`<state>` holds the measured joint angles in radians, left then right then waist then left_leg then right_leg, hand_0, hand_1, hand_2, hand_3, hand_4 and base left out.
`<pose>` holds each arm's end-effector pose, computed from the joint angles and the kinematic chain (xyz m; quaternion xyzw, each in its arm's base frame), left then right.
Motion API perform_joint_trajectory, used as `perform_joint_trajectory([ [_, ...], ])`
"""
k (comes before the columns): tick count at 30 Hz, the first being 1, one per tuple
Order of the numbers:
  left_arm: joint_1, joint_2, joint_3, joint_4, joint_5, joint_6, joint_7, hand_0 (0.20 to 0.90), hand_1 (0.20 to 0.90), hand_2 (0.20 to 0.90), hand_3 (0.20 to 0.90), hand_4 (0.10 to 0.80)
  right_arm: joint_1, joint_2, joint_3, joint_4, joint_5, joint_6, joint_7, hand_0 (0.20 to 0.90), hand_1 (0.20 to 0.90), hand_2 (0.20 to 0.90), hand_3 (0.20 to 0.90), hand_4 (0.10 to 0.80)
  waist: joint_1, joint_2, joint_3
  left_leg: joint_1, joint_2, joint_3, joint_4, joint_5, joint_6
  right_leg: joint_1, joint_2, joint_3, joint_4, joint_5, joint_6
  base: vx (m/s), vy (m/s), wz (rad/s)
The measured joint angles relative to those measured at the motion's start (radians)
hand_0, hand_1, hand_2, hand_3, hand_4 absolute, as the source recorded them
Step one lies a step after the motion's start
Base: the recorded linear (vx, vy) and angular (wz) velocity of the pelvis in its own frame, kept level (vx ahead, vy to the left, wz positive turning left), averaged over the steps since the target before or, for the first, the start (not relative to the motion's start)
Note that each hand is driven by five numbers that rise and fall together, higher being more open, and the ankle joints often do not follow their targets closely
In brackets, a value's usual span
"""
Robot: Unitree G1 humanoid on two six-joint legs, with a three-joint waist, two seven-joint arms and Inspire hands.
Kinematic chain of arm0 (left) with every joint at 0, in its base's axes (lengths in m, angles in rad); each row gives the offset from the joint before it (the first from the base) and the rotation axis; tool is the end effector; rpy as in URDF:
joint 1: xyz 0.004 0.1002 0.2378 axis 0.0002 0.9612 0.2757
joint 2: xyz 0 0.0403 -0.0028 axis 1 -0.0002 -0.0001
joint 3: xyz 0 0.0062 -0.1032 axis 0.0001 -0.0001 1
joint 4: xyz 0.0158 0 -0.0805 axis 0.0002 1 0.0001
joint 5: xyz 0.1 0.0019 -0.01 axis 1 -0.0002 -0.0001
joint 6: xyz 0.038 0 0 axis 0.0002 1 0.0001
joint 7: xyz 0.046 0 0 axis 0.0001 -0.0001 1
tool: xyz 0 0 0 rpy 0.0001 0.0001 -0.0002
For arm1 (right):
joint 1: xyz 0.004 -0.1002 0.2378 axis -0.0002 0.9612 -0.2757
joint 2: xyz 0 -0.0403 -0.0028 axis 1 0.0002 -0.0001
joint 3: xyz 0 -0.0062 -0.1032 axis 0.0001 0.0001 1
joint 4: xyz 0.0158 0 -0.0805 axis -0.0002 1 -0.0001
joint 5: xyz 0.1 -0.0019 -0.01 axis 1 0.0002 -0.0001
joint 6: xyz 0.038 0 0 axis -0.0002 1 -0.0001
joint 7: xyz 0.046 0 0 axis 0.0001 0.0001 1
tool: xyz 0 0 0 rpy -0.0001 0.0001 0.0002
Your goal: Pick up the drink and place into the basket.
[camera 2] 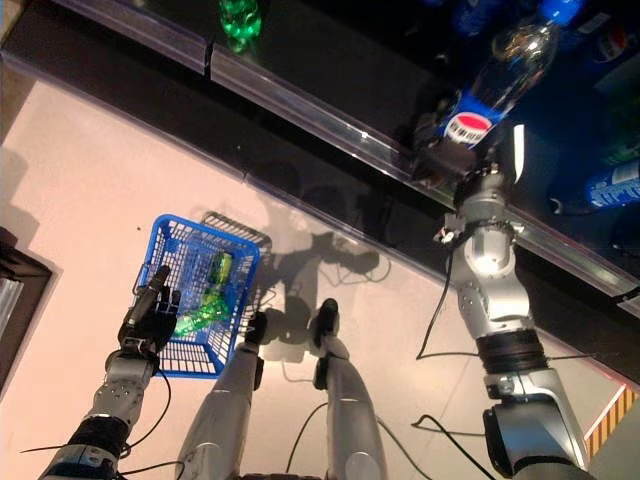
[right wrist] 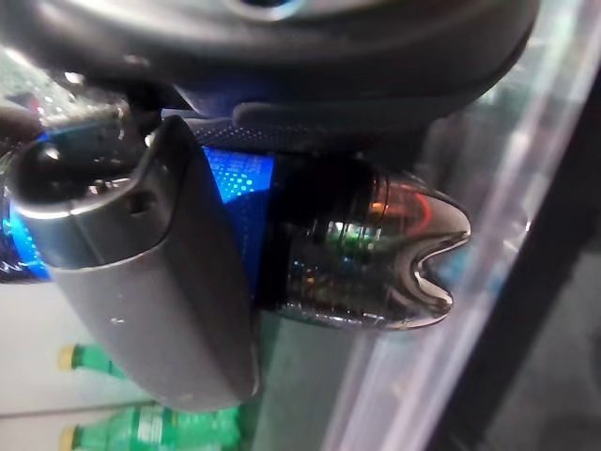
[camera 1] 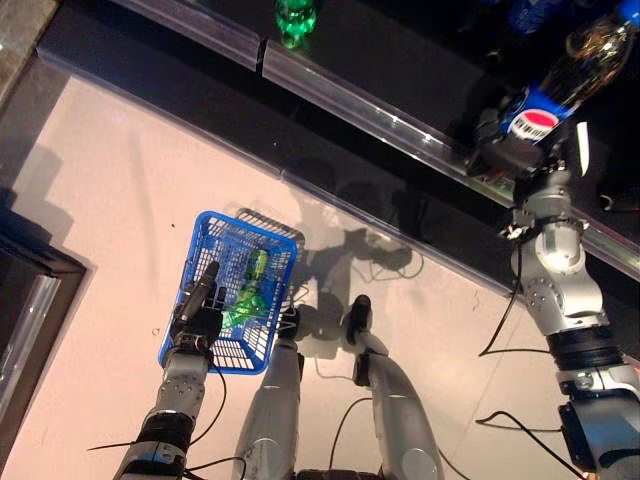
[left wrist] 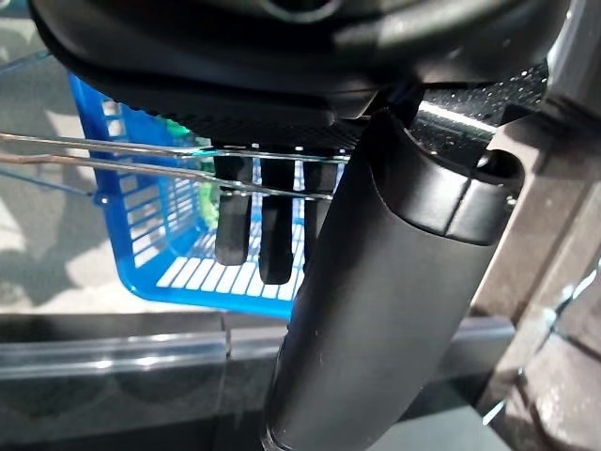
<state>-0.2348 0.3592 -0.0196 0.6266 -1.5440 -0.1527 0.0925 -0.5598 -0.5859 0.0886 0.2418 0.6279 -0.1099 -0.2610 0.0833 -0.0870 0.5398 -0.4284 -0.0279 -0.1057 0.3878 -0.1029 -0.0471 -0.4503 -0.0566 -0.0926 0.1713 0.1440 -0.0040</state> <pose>0.2308 0.2444 0.0028 -0.5299 0.0754 0.2377 0.8105 0.2936 -0.2263 0.1704 0.0422 -0.1931 -0.0803 0.9770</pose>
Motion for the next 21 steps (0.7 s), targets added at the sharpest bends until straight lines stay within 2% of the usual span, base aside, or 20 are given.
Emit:
perform_joint_trajectory([
  [8,0.049,-0.042,0.014,-0.019,0.045,-0.003,0.0,0.3,0.3,0.3,0.2,0.1,0.134,0.018,-0.001,-0.041,-0.019,0.003,0.067,0.3,0.3,0.3,0.2,0.1,-0.028,0.0,-0.001,0.168,-0.016,0.02,-0.107,0.014,0.029,0.154,-0.021,0.02,-0.082,0.011,0.026,0.03,0.081,-0.02],
  [12,0.056,-0.05,0.015,-0.021,0.054,-0.003,0.0,0.3,0.3,0.3,0.2,0.1,0.146,0.035,-0.003,-0.079,-0.018,0.006,0.085,0.3,0.3,0.3,0.2,0.1,-0.032,0.0,-0.002,0.244,-0.016,0.023,-0.165,0.024,0.035,0.218,-0.024,0.021,-0.12,0.013,0.03,0.08,0.071,-0.01],
  [14,0.057,-0.079,0.037,-0.024,0.083,-0.001,0.004,0.3,0.3,0.3,0.2,0.1,0.158,0.049,-0.003,-0.122,-0.018,0.026,0.108,0.3,0.3,0.3,0.2,0.1,-0.031,0.0,-0.002,0.311,-0.015,0.024,-0.217,0.037,0.039,0.275,-0.025,0.019,-0.151,0.013,0.031,0.113,0.072,0.01],
  [21,0.099,-0.12,0.073,-0.14,0.116,0.026,0.021,0.3,0.3,0.3,0.2,0.1,0.311,0.118,-0.018,-0.253,-0.01,0.058,0.234,0.3,0.3,0.3,0.2,0.1,-0.027,0.001,-0.009,0.471,-0.006,0.043,-0.337,0.063,0.05,0.433,-0.03,-0.014,-0.232,0.005,0.043,0.076,0.1,0.15],
])
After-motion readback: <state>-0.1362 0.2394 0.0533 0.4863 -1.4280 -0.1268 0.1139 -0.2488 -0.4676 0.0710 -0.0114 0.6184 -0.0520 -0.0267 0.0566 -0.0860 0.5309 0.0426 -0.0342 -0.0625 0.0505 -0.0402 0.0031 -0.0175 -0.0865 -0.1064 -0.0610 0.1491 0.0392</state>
